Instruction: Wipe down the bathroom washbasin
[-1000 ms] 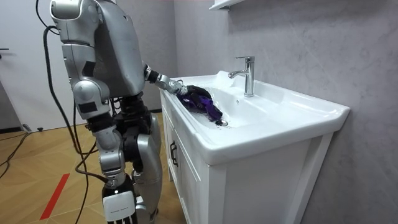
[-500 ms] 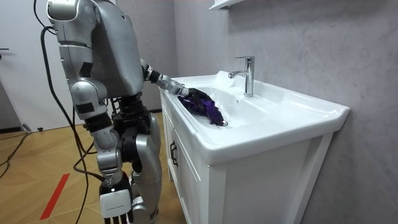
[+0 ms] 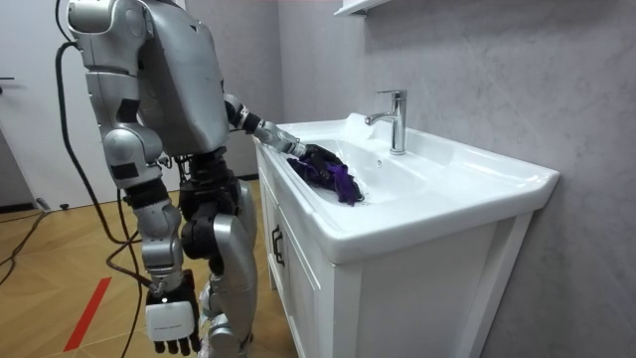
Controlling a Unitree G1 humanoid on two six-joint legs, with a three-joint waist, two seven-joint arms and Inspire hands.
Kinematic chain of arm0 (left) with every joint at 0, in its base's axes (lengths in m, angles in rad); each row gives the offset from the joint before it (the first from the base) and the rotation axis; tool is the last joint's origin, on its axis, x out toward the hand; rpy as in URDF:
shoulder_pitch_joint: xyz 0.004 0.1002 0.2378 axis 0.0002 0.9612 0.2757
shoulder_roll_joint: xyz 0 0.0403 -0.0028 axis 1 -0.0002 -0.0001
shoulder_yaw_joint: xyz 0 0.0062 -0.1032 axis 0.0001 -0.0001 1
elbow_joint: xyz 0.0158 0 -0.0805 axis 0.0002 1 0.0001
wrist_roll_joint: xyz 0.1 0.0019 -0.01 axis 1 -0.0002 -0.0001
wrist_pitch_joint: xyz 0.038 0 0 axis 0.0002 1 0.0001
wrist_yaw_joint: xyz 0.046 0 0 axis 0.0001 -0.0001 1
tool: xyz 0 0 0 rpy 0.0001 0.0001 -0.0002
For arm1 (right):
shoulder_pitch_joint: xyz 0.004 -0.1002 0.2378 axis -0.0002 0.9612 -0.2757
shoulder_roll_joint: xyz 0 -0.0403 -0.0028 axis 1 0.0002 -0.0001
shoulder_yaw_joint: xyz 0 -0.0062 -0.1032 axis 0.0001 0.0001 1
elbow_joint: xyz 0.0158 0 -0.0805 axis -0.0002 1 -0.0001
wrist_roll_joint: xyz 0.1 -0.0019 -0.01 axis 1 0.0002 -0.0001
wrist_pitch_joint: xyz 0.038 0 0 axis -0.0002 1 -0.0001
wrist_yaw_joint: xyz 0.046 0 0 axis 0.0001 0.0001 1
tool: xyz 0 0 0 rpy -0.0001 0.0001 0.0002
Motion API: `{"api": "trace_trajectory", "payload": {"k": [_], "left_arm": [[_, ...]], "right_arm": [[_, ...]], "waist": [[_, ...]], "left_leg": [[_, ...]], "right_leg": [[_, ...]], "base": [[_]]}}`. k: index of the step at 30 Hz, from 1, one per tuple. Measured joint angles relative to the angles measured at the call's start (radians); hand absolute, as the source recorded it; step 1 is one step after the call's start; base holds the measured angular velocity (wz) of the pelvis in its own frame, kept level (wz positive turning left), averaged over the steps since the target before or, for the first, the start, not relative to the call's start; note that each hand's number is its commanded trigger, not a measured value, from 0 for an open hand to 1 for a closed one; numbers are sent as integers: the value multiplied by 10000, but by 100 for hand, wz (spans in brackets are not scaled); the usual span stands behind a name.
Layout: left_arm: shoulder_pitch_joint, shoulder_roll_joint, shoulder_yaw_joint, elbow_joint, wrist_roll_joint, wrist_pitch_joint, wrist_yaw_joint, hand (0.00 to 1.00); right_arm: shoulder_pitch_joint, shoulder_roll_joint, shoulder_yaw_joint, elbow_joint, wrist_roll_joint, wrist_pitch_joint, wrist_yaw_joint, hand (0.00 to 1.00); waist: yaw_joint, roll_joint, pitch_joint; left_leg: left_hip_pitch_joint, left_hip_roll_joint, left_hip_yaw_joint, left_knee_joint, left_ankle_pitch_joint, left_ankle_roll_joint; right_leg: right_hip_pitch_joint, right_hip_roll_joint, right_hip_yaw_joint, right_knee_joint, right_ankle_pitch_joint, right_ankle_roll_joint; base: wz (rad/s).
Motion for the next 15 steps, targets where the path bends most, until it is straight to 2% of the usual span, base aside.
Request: {"api": "trace_trajectory", "payload": {"k": [5, 10, 12, 15], "left_arm": [[-122, 38, -177, 34, -5, 50, -105, 100], [-384, 18, -393, -172, -14, 523, -340, 100], [-449, -13, -488, -529, 10, 882, -524, 100], [-561, -31, -853, -857, 12, 1108, -684, 100]], "right_arm": [[-15, 4, -160, -203, 22, -11, -124, 0], [-30, 6, -258, -229, 81, -6, -169, 0], [-43, -9, -382, -230, 75, -6, -157, 0], [-94, -12, -352, -113, 66, -10, -158, 0]], "waist": [[-296, 15, 11], [-548, 12, 31], [-684, 84, 76], [-937, 177, 152]], "left_leg": [[-63, 3, -30, 37, -2, -4], [-202, 3, -4, 68, -1, -4], [-307, 1, 2, 57, -2, -3], [-464, -15, 21, 107, 2, 0]], "right_leg": [[-4, -2, -11, 13, -1, -6], [-98, -9, -24, -62, 0, -4], [-156, -10, -14, -48, 4, 2], [-287, -46, -44, -16, 11, 11]], "base": [[1], [0], [0], [1]]}}
